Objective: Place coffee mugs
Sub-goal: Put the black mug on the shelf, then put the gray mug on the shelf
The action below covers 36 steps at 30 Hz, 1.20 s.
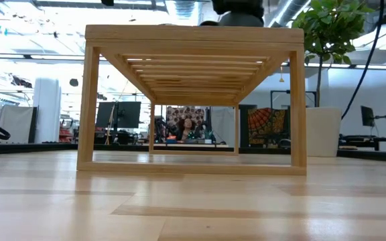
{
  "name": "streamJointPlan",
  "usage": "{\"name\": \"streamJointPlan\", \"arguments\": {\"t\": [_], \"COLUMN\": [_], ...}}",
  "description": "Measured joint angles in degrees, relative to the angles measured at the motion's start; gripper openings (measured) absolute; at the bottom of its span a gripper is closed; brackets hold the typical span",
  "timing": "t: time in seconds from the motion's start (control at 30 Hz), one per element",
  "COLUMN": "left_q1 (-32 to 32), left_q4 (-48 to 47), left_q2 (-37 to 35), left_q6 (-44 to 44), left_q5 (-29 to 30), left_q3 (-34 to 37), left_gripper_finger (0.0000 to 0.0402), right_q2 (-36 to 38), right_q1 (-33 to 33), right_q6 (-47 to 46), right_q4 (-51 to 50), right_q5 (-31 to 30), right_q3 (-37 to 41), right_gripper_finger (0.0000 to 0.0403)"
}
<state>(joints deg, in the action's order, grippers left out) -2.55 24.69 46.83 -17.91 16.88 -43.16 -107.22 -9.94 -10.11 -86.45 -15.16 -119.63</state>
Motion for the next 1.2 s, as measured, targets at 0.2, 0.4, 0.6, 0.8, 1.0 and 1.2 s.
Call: {"name": "streamJointPlan", "arguments": {"t": [0.2, 0.4, 0.6, 0.8, 1.0, 1.2], "left_q1": [0.0, 0.0, 0.0, 0.0, 0.0, 0.0], "left_q4": [0.0, 0.0, 0.0, 0.0, -0.8, -2.0], "left_q2": [0.0, 0.0, 0.0, 0.0, 0.0, 0.0], "left_q6": [0.1, 0.3, 0.3, 0.3, 0.3, 0.3], "left_q5": [0.3, 0.3, 0.3, 0.3, 0.4, 0.4], "left_q3": [0.0, 0.0, 0.0, 0.0, 0.0, 0.0], "left_gripper_finger": [0.0177, 0.0177, 0.0177, 0.0177, 0.0177, 0.0177], "right_q2": [0.0, 0.1, 0.7, 2.4, 7.3, 14.1], "right_q1": [-0.5, -0.7, -0.8, -1.2, -1.5, -1.0], "right_q6": [-0.4, -0.6, 1.6, 1.8, 2.5, 1.2], "right_q4": [2.3, 2.5, 2.5, 1.7, 1.0, 1.7], "right_q5": [0.3, 0.2, 0.3, 0.3, 0.2, 0.2], "right_q3": [0.0, -0.1, -0.1, -0.1, 0.0, 0.0], "right_gripper_finger": [0.0069, 0.0107, 0.0115, 0.0116, 0.0116, 0.0117]}}
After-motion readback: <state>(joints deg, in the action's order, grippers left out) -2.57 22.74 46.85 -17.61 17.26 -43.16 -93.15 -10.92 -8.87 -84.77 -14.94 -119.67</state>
